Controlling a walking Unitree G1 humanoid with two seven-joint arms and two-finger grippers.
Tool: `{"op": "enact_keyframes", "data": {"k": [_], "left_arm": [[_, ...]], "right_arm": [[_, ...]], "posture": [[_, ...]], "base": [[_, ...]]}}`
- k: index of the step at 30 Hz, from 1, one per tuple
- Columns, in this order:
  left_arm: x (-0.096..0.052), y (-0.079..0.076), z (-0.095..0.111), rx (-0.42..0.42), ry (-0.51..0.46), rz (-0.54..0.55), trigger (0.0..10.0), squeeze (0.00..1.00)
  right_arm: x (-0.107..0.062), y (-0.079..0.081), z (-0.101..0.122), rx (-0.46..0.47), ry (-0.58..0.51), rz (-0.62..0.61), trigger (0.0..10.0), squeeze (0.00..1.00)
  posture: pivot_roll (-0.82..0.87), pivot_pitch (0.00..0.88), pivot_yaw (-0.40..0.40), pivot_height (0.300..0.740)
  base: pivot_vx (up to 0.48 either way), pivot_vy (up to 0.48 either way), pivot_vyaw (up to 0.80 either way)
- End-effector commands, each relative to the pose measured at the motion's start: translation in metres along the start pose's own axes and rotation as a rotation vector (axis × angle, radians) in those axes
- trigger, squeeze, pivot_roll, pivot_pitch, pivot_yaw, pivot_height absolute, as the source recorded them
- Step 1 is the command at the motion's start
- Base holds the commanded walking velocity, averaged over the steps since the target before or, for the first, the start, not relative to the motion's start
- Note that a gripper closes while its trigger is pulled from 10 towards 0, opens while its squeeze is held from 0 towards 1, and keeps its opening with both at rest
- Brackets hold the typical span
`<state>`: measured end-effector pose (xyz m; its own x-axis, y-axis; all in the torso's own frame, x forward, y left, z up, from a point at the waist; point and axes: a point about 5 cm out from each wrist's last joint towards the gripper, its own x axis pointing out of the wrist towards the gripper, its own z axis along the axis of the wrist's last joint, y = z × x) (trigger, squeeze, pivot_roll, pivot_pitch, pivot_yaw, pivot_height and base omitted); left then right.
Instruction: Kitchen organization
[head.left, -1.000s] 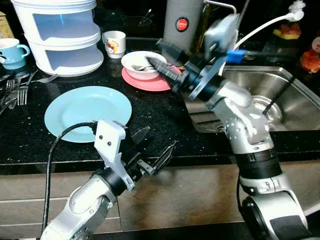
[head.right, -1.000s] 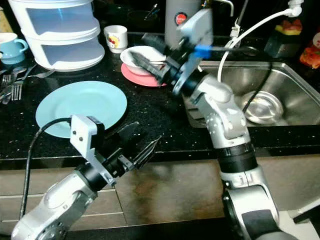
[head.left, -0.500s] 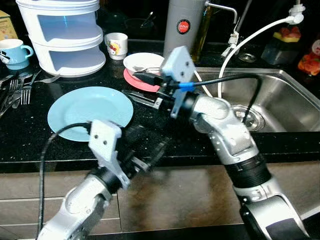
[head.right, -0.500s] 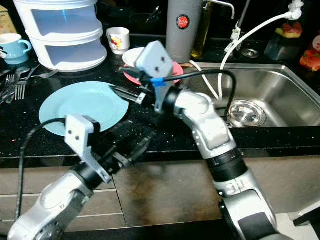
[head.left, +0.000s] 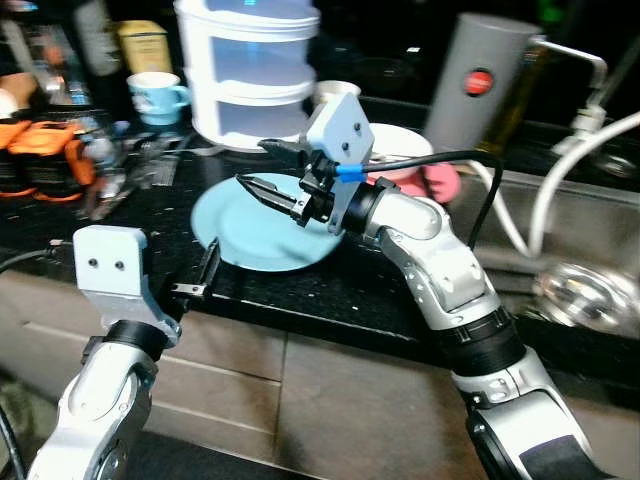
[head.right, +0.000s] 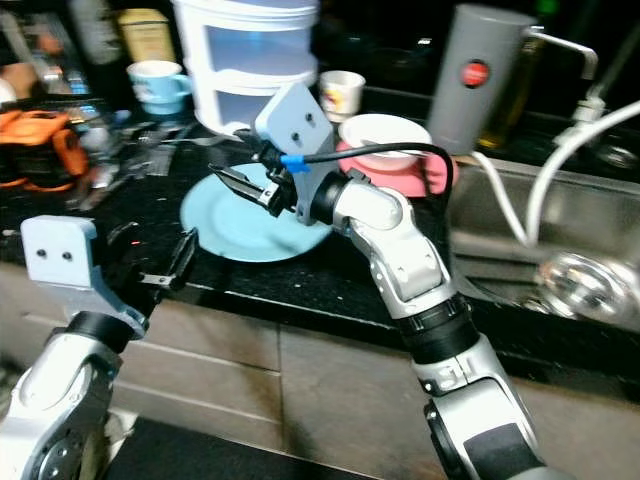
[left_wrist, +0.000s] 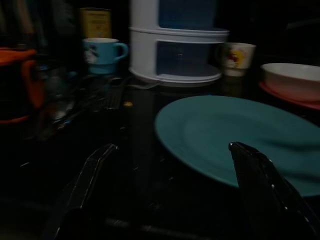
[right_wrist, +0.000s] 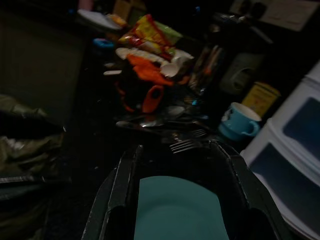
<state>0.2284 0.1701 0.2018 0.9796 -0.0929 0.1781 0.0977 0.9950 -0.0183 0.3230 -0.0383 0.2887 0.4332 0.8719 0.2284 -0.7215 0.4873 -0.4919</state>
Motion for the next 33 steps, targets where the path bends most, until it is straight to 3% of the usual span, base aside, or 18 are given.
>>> {"op": "enact_keyframes", "data": {"k": [1,8,13,22,24,27,33], "left_arm": [[-0.002,0.000,-0.001,0.010,0.006,0.005,10.0,0.00],[-0.004,0.001,-0.002,0.015,0.009,0.028,10.0,0.00],[-0.006,0.021,-0.003,0.002,0.022,0.143,10.0,0.00],[-0.008,0.042,-0.007,0.022,0.051,0.230,10.0,0.00],[-0.006,0.041,-0.008,-0.004,0.052,0.236,10.0,0.00],[-0.004,0.037,-0.008,-0.021,0.052,0.222,10.0,0.00],[-0.002,0.019,-0.012,-0.078,0.066,0.122,10.0,0.00]], "right_arm": [[0.000,0.000,-0.001,-0.031,0.006,0.010,10.0,0.00],[-0.003,0.003,-0.011,-0.143,0.084,0.065,10.0,0.00],[-0.016,0.000,-0.026,-0.257,0.188,0.139,10.0,0.00],[-0.045,0.002,-0.030,-0.287,0.261,0.378,10.0,0.00],[-0.052,0.008,-0.033,-0.284,0.293,0.471,10.0,0.00],[-0.054,0.010,-0.033,-0.296,0.300,0.514,10.0,0.00],[-0.053,0.010,-0.037,-0.352,0.324,0.523,10.0,0.00]], "posture": [[0.19,0.000,-0.054,0.740],[0.20,0.000,-0.061,0.740],[0.20,0.000,-0.061,0.740],[0.18,0.000,-0.055,0.740],[0.18,0.000,-0.056,0.740],[0.17,0.000,-0.058,0.740],[0.17,0.000,-0.066,0.740]], "base": [[0.000,0.000,0.77],[0.000,0.000,0.24],[0.000,0.000,0.00],[0.000,0.000,0.00],[0.000,0.000,0.00],[0.000,0.000,0.00],[0.000,0.000,0.00]]}}
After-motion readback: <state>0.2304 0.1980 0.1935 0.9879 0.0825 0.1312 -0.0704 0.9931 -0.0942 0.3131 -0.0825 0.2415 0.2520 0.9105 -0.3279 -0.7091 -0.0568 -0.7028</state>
